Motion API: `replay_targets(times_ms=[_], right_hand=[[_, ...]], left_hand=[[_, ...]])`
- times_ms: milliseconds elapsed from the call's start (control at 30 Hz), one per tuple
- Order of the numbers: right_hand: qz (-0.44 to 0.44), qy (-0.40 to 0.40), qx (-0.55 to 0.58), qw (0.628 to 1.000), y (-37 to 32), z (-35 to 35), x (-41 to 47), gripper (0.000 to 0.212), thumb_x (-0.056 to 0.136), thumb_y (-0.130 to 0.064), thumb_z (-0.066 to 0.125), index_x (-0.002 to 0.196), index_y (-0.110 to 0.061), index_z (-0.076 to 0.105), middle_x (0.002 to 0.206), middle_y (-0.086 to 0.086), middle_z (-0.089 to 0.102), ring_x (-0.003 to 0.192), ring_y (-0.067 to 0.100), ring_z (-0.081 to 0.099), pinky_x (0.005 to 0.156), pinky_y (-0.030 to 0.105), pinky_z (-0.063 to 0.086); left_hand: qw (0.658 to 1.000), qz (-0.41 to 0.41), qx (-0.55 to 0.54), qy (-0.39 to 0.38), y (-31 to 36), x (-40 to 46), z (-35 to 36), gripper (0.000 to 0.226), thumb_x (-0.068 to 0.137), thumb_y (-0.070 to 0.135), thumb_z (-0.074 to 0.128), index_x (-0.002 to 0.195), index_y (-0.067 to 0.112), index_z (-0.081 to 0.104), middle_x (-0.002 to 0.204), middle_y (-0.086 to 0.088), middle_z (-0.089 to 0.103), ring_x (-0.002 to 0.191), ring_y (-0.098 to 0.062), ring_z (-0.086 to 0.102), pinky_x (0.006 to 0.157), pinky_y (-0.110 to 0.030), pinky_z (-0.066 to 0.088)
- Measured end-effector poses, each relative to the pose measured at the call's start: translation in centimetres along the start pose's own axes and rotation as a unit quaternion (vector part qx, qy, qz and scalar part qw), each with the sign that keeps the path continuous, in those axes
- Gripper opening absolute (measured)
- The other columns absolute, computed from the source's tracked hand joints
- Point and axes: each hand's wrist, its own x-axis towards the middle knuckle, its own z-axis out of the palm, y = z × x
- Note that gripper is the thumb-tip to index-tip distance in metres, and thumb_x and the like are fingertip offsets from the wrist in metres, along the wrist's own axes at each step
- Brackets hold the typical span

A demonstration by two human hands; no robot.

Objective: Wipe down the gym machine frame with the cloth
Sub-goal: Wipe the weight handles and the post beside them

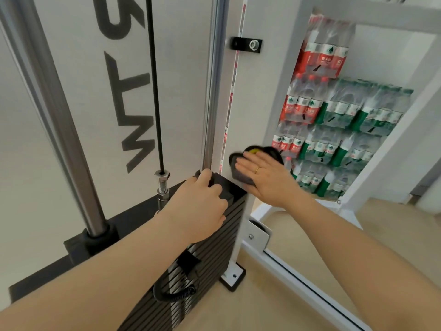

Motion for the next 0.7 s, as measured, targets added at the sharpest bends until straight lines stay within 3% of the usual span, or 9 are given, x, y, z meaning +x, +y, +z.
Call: replay_targets(times_ms=[100, 200, 333, 500, 567, 667, 700], right_hand=[[0.044, 0.067, -0.017, 0.997, 1.2, -0.3, 0.2, 0.050, 0.090, -0.036, 0.039, 0.130, -0.011, 0.055, 0.136, 0.007, 0.052, 0.131, 0.025, 0.037, 0.110, 0.040, 0.020], [0.062, 0.055, 0.080, 0.993, -0.6, 1.3, -1.1, 0.048, 0.089, -0.032, 0.041, 0.126, -0.008, 0.058, 0.134, 0.007, 0.054, 0.132, 0.023, 0.032, 0.112, 0.037, 0.016], [0.145, -0.002, 0.197, 0.970, -4.0, 2.8, -3.3, 0.050, 0.088, -0.028, 0.038, 0.130, -0.006, 0.054, 0.137, 0.006, 0.052, 0.135, 0.019, 0.031, 0.114, 0.033, 0.016], [-0.018, -0.035, -0.011, 0.999, -0.2, 1.0, -2.4, 0.054, 0.084, -0.031, 0.037, 0.128, -0.007, 0.056, 0.133, 0.009, 0.055, 0.127, 0.028, 0.047, 0.110, 0.037, 0.019], [-0.020, -0.028, -0.058, 0.998, 0.9, 0.5, -2.4, 0.055, 0.085, -0.031, 0.036, 0.133, -0.009, 0.051, 0.138, 0.008, 0.050, 0.132, 0.026, 0.038, 0.113, 0.037, 0.013], [0.004, -0.024, -0.110, 0.994, 0.0, 1.7, -4.0, 0.056, 0.088, -0.032, 0.035, 0.140, -0.012, 0.040, 0.144, 0.006, 0.044, 0.134, 0.026, 0.028, 0.114, 0.039, 0.008], [0.002, -0.030, -0.119, 0.992, -0.6, 2.5, -4.8, 0.056, 0.088, -0.033, 0.038, 0.141, -0.013, 0.037, 0.145, 0.005, 0.042, 0.135, 0.026, 0.028, 0.114, 0.039, 0.007]], left_hand=[[0.999, -0.006, -0.024, 0.036, 0.3, 0.2, 0.5, 0.031, 0.096, 0.036, 0.037, 0.103, 0.016, 0.060, 0.101, -0.002, 0.056, 0.111, -0.031, 0.036, 0.079, -0.033, 0.041], [0.994, 0.004, -0.025, 0.109, 0.2, 0.5, 1.4, 0.018, 0.070, 0.025, 0.074, 0.061, 0.013, 0.064, 0.063, -0.003, 0.058, 0.076, -0.035, 0.052, 0.053, -0.037, 0.050], [0.992, -0.007, -0.020, 0.125, 0.0, 0.1, 2.3, 0.014, 0.063, 0.023, 0.077, 0.061, 0.015, 0.066, 0.063, -0.003, 0.062, 0.080, -0.039, 0.058, 0.049, -0.035, 0.051], [0.989, 0.002, -0.006, 0.145, -0.1, -0.3, 2.8, 0.010, 0.068, 0.029, 0.072, 0.067, 0.019, 0.069, 0.066, 0.001, 0.065, 0.086, -0.036, 0.060, 0.057, -0.031, 0.053], [0.987, -0.006, 0.009, 0.158, 0.1, -0.2, 2.7, 0.013, 0.071, 0.033, 0.065, 0.063, 0.023, 0.069, 0.062, 0.006, 0.063, 0.083, -0.032, 0.061, 0.056, -0.025, 0.049], [0.985, -0.013, -0.011, 0.171, 0.1, -0.1, 2.9, 0.031, 0.078, 0.031, 0.045, 0.062, 0.020, 0.068, 0.061, 0.003, 0.063, 0.084, -0.036, 0.060, 0.055, -0.029, 0.051], [0.984, -0.016, -0.012, 0.176, 0.2, -0.2, 3.0, 0.028, 0.078, 0.031, 0.047, 0.063, 0.019, 0.068, 0.062, 0.002, 0.063, 0.086, -0.037, 0.060, 0.054, -0.030, 0.052]])
